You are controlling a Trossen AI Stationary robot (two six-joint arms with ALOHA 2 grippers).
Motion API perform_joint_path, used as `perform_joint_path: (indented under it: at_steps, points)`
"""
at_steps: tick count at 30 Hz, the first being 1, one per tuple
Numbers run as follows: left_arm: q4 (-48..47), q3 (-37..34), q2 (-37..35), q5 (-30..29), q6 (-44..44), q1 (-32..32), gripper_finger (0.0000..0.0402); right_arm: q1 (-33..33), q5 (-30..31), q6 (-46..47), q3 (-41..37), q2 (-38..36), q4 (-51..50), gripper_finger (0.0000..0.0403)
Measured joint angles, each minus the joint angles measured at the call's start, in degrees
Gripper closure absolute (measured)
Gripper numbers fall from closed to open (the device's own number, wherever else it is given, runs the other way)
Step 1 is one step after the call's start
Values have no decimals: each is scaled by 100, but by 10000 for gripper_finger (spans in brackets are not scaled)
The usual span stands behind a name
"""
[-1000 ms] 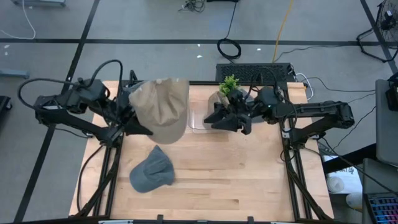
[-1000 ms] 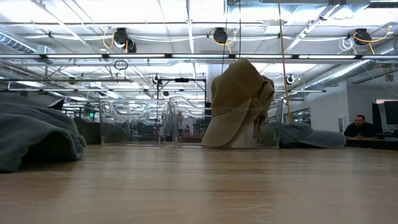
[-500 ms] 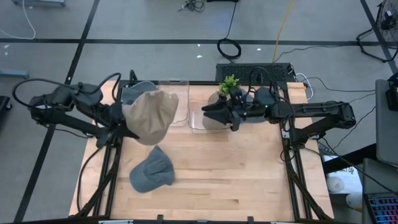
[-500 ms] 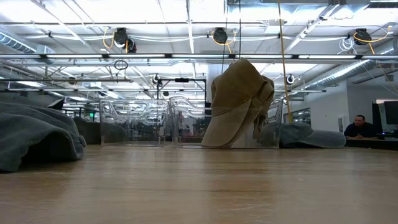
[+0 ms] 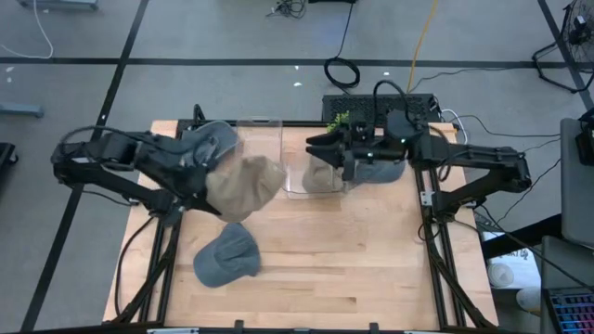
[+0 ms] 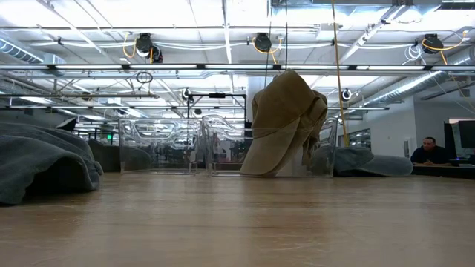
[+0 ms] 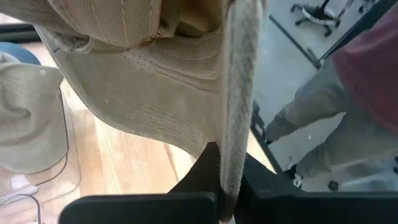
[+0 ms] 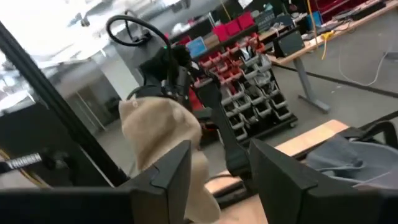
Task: Pick & Place hat
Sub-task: Put the brown cap into the right transparent bin
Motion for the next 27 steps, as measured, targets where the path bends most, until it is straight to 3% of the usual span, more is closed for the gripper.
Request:
perform_joint_path:
  at_steps: [10,19,27]
  points:
    - [0,51,955,0,71,2,394,17,-311,-911,425,0,-652,250]
    - [-12,977,1836,12,98,104,394,189,-493,-1987,425,5,-1018,248]
    - [-34,1692,2455,158,164,254,394,312,-617,-2195,425,3,-1219,190]
